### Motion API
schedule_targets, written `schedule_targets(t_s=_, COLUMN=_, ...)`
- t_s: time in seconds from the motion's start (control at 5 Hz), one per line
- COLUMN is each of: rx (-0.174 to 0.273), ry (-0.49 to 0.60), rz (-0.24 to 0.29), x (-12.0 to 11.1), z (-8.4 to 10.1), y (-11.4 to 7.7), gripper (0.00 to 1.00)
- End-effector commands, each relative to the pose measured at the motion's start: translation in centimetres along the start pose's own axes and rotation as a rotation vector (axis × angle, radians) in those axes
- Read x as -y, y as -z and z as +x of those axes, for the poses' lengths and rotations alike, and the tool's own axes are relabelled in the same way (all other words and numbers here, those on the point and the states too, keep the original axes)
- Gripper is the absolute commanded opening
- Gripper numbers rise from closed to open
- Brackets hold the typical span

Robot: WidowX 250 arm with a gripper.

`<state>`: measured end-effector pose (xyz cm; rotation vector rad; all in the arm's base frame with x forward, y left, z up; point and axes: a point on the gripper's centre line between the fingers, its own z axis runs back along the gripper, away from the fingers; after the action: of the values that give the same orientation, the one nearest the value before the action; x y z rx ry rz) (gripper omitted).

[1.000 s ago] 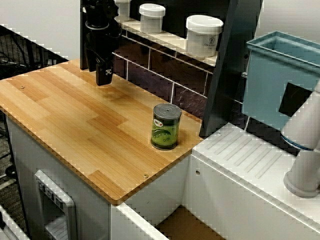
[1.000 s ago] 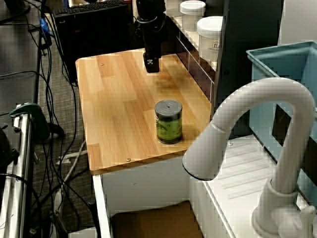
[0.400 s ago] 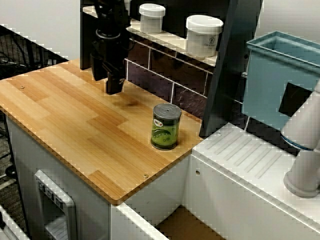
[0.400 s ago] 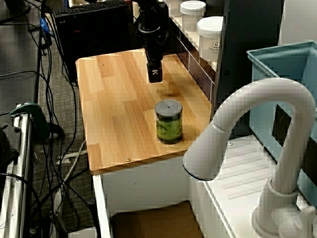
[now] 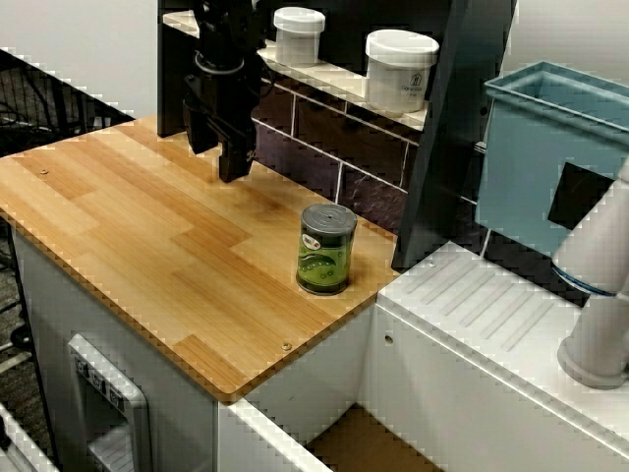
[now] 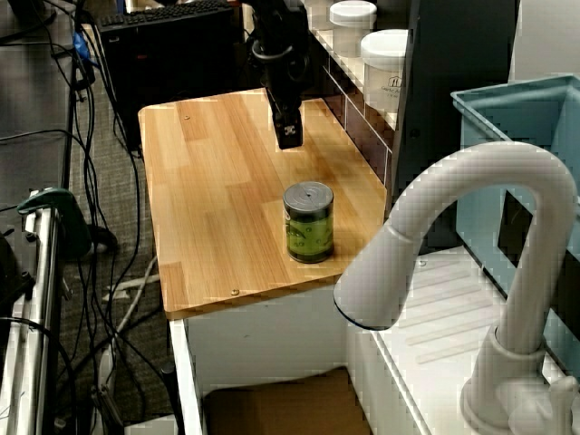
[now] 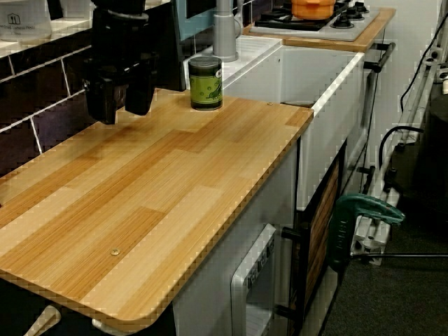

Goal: Push into sink

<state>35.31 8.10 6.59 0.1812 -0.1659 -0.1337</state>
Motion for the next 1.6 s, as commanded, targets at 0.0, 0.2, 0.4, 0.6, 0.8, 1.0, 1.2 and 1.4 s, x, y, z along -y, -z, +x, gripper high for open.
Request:
schedule_targets(t_s=0.0, rx=0.047, ry=-0.033, rz=-0.022, x=2.1, z=0.8, y=-2.5, gripper=1.0)
schedule_targets(t_s=0.2, rx=0.053, ry=0.002, rz=-0.058, x=4.9, z=0.4, y=-3.0, gripper=1.0)
schedule_targets(t_s=0.4, rx=0.055, ry=0.06, rz=-0.044, x=8.4, z=0.4, y=-3.0, gripper=1.0)
schedule_targets(t_s=0.6, rx=0.067, ry=0.079, rz=-0.066, x=9.9, z=0.6, y=-3.0, gripper=1.0)
schedule_targets(t_s=0.8, rx=0.074, ry=0.099, rz=-0.09, x=11.5, z=1.3, y=-2.9, gripper=1.0)
schedule_targets(t_s=1.0, rx=0.069, ry=0.144, rz=-0.133, x=13.3, z=1.4, y=-3.1, gripper=1.0)
schedule_targets(t_s=1.2, rx=0.073, ry=0.193, rz=-0.169, x=16.1, z=1.0, y=-4.0, gripper=1.0)
schedule_targets(t_s=1.4, rx=0.058, ry=0.246, rz=-0.185, x=18.9, z=0.1, y=-4.5, gripper=1.0)
